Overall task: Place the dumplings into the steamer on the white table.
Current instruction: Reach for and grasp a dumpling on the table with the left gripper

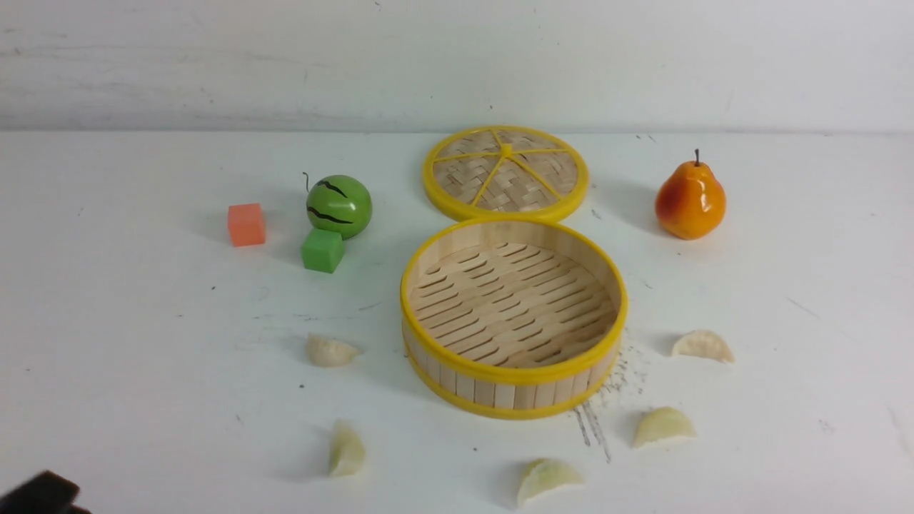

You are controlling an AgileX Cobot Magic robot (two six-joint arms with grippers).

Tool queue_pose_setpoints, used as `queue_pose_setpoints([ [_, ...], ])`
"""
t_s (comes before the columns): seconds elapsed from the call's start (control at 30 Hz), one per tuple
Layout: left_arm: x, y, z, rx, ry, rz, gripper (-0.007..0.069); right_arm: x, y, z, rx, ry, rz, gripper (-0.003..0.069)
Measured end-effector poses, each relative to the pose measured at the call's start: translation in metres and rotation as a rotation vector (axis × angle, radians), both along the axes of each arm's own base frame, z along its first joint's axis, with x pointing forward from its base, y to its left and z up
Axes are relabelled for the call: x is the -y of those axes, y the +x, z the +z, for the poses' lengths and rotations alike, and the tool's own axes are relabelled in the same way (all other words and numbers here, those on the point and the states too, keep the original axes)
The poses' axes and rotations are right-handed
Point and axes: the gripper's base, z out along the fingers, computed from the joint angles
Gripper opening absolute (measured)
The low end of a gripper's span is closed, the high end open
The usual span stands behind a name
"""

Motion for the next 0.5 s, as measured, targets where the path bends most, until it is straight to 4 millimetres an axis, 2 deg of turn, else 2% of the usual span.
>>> queue_pose_setpoints([
  [0.07,0.002,-0.006,0.022,0.072,0.13,-0.019,0.0216,0.0,-0.002,0.015,0.056,-0.058,0.007,0.0237],
  [0.1,0.004,-0.009,0.038,0.091,0.217,-0.042,0.0193,0.0,-0.004,0.031,0.108,-0.118,0.012,0.0223],
  [0.2,0.006,-0.001,0.068,0.015,0.421,-0.109,0.0087,0.0,-0.001,0.058,0.146,-0.236,0.023,0.0146],
  [0.23,0.006,0.005,0.076,-0.04,0.499,-0.137,0.0031,-0.001,0.005,0.07,0.125,-0.318,0.043,0.0095],
  [0.3,0.005,0.017,0.089,-0.149,0.602,-0.198,-0.0014,-0.003,0.014,0.088,0.097,-0.452,0.095,0.0019],
  [0.33,0.003,0.025,0.097,-0.222,0.669,-0.229,-0.0014,-0.005,0.025,0.097,0.044,-0.55,0.153,-0.0008],
  [0.37,0.001,0.031,0.102,-0.276,0.73,-0.249,-0.0014,-0.008,0.033,0.107,0.011,-0.638,0.218,-0.0018],
  [0.5,-0.003,0.051,0.118,-0.414,0.9,-0.339,-0.0014,-0.015,0.064,0.123,-0.147,-0.833,0.456,-0.002],
])
